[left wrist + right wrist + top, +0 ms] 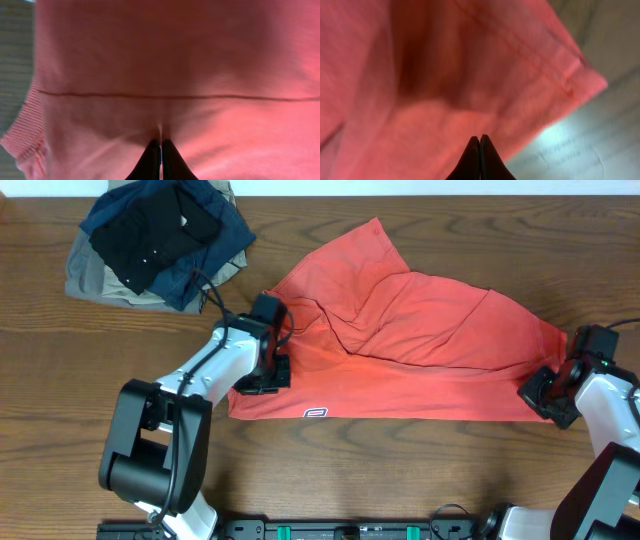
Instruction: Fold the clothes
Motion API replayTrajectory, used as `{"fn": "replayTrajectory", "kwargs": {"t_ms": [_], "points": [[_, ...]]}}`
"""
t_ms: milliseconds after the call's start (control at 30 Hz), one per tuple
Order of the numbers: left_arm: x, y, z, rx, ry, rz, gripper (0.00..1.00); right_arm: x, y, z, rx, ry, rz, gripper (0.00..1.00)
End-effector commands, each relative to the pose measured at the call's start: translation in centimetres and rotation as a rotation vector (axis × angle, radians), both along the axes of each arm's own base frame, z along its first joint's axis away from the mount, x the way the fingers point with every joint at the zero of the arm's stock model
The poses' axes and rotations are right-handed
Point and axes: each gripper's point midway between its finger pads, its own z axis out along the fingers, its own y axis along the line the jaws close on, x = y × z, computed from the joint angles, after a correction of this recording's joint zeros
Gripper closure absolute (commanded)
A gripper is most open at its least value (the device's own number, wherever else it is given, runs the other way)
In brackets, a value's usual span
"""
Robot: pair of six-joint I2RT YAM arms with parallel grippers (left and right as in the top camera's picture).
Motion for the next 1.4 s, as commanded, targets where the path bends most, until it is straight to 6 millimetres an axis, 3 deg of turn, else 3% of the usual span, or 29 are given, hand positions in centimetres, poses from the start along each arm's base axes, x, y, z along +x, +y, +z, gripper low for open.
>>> {"fn": "replayTrajectory", "kwargs": {"t_ms": [0, 233, 700, 933, 1067, 1367], "points": [[0.4, 0.9, 0.1, 0.009, -0.022, 0.006, 0.94, 1.0, -0.5, 0.5, -0.034, -0.024, 0.016, 0.99], [0.7, 1.2, -0.1, 0.006, -0.033, 0.018, 0.94, 1.3, -0.6, 0.0, -0.044, -0.041, 0.03, 0.99], [-2.9, 1.9, -3.0, 0.01, 0.044, 0.09, 0.94, 0.3, -0.4, -3.8, -0.03, 0.018, 0.028, 0.99], [-4.3, 1.6, -3.1, -0.01, 0.098, 0.094, 0.94, -0.6, 0.0, -5.5, 0.002, 0.083, 0.019, 0.99], [-5.9, 0.8, -2.8, -0.06, 0.174, 0.096, 0.94, -2.1, 0.6, -5.6, 0.042, 0.133, -0.054, 0.99], [-8.2, 2.6, -1.8, -0.016, 0.278, 0.225, 0.94, -5.2, 0.7, -5.2, 0.144, 0.223, -0.154, 0.99]]}}
